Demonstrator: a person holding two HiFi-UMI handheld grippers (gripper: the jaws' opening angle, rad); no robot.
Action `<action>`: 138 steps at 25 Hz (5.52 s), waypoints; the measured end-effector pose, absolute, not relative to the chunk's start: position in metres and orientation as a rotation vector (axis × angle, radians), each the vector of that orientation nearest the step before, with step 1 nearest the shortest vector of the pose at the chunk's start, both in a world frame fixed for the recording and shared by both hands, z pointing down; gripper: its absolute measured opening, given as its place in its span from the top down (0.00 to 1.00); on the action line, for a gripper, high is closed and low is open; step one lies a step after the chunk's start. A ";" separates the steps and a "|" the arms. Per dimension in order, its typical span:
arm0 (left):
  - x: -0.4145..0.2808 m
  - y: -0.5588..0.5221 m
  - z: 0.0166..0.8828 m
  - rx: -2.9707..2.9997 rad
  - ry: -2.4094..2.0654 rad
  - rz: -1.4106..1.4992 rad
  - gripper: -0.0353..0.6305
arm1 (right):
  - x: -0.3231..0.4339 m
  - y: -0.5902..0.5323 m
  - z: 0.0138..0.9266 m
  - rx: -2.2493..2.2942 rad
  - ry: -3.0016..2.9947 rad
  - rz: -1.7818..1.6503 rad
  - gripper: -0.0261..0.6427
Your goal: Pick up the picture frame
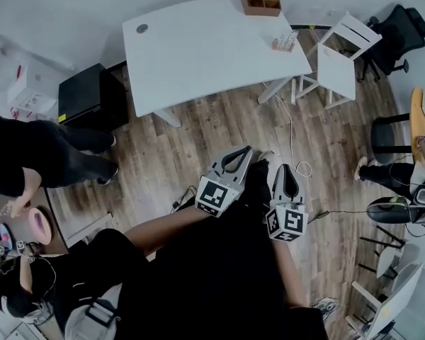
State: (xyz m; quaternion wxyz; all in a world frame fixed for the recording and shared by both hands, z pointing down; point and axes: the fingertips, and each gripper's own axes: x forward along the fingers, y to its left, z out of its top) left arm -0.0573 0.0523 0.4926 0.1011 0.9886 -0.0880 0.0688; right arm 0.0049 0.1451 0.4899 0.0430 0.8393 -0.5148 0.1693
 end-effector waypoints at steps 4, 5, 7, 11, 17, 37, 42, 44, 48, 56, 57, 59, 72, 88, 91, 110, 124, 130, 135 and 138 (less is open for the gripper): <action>-0.042 0.030 0.478 2.942 -0.317 0.138 0.92 | 0.030 0.120 0.478 2.610 -1.619 0.479 0.91; -0.037 0.024 0.474 2.951 -0.327 0.120 0.92 | 0.038 0.115 0.477 2.630 -1.622 0.468 0.91; -0.023 0.015 0.470 2.970 -0.339 0.107 0.92 | 0.055 0.107 0.478 2.650 -1.632 0.458 0.91; 0.009 -0.011 0.474 2.989 -0.369 0.135 0.92 | 0.089 0.075 0.490 2.654 -1.700 0.466 0.91; 0.080 -0.039 0.476 3.126 -0.400 0.162 0.92 | 0.164 0.024 0.487 2.635 -1.794 0.445 0.91; 0.288 -0.165 0.592 2.861 -0.548 0.531 0.92 | 0.373 -0.102 0.583 2.323 -1.894 0.634 0.91; 0.301 -0.197 0.613 2.839 -0.674 0.551 0.92 | 0.401 -0.135 0.616 2.256 -1.888 0.654 0.91; 0.307 -0.206 0.622 2.820 -0.680 0.563 0.92 | 0.412 -0.146 0.630 2.237 -1.876 0.670 0.90; 0.318 -0.220 0.649 2.749 -0.681 0.582 0.92 | 0.430 -0.166 0.661 2.175 -1.857 0.707 0.90; 0.342 -0.238 0.697 2.670 -0.670 0.663 0.81 | 0.451 -0.192 0.706 2.079 -1.844 0.810 0.81; 0.344 -0.240 0.703 2.666 -0.672 0.682 0.81 | 0.452 -0.195 0.712 2.061 -1.844 0.817 0.81; 0.348 -0.245 0.714 2.653 -0.673 0.713 0.81 | 0.453 -0.201 0.722 2.035 -1.840 0.823 0.81; 0.374 -0.268 0.760 2.608 -0.647 0.792 0.80 | 0.460 -0.227 0.754 2.007 -1.805 0.870 0.81; 0.385 -0.276 0.770 2.598 -0.649 0.777 0.85 | 0.456 -0.233 0.759 1.965 -1.825 0.826 0.85; 0.384 -0.275 0.770 2.575 -0.672 0.745 0.85 | 0.455 -0.231 0.759 1.931 -1.825 0.778 0.85; 0.340 -0.251 0.730 2.569 -0.750 0.705 0.85 | 0.417 -0.212 0.720 1.918 -1.916 0.759 0.86; 0.197 -0.227 0.628 2.586 -0.930 0.557 0.85 | 0.277 -0.192 0.618 1.902 -2.056 0.653 0.86; 0.111 -0.201 0.584 2.566 -1.037 0.563 0.85 | 0.195 -0.174 0.576 1.852 -2.140 0.579 0.86; 0.035 -0.175 0.557 2.519 -1.116 0.486 0.85 | 0.120 -0.153 0.546 1.800 -2.211 0.531 0.86; -0.007 -0.160 0.543 2.516 -1.168 0.463 0.85 | 0.079 -0.142 0.533 1.756 -2.263 0.499 0.86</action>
